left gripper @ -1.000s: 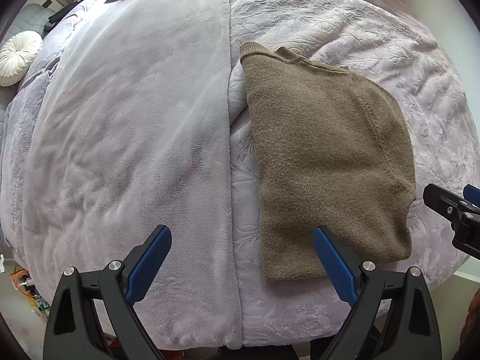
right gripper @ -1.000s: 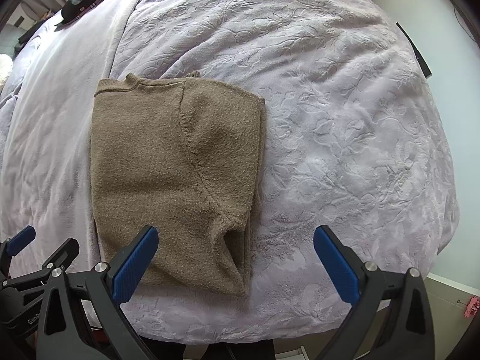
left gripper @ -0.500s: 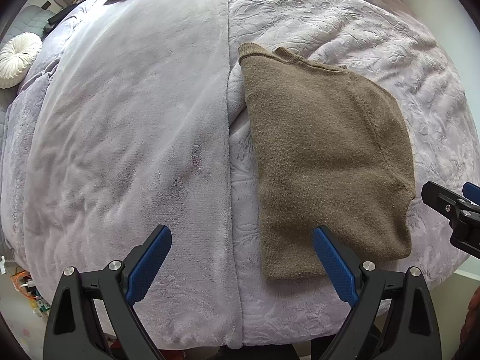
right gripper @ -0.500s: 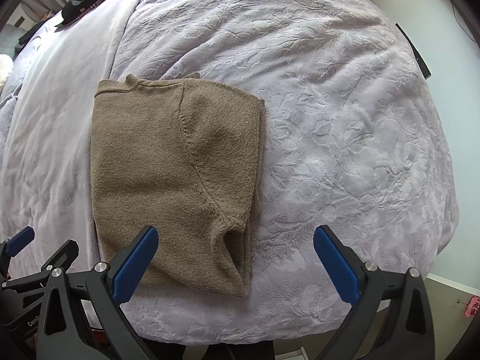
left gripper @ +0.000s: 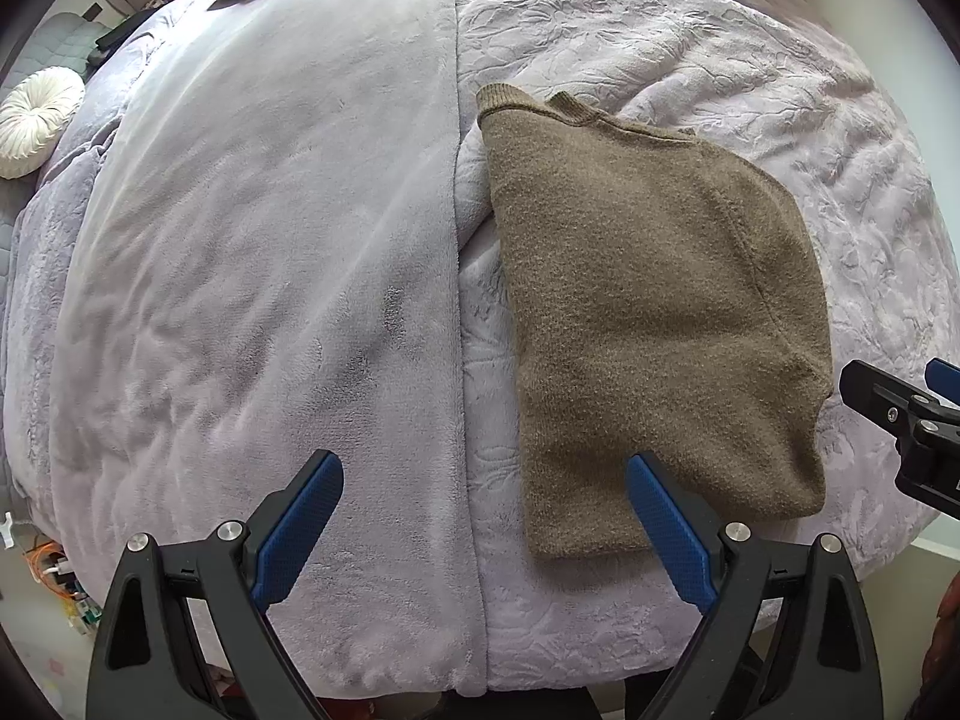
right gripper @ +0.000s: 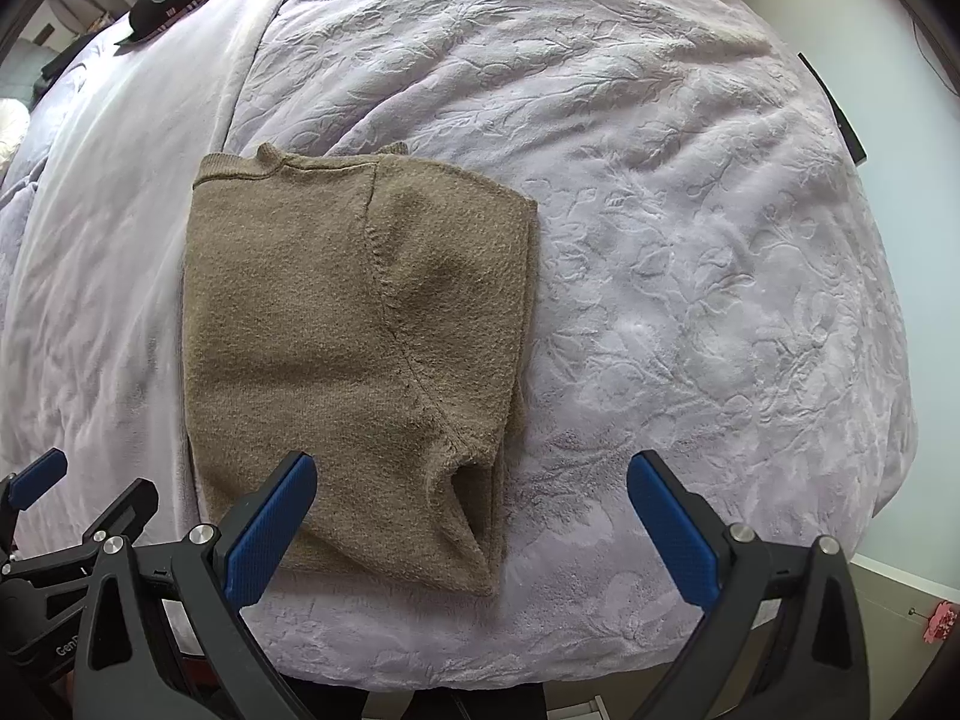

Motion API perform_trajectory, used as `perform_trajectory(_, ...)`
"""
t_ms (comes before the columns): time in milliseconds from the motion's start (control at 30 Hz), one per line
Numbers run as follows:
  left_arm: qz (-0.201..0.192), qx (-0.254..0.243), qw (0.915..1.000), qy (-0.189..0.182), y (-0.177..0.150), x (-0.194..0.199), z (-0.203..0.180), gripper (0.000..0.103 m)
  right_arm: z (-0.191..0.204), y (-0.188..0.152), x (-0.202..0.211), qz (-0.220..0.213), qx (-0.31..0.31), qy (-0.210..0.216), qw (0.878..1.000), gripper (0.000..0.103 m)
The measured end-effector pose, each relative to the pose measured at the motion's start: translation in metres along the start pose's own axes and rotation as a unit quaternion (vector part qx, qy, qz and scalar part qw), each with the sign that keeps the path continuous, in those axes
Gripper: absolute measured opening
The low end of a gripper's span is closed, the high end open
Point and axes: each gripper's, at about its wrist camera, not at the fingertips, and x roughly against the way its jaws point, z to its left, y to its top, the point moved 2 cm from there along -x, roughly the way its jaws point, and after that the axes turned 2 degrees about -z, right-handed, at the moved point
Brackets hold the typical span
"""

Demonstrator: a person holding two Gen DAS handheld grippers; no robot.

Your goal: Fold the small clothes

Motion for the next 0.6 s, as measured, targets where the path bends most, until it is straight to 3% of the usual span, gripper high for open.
perform_trajectory(600,-0.010,0.003,0.9998,-0.015,0.0000,0.0020,-0.0016,0.096,0.0032,-0.0014,-0.0036,0.003,0.004,-0.001,1.000,0.103)
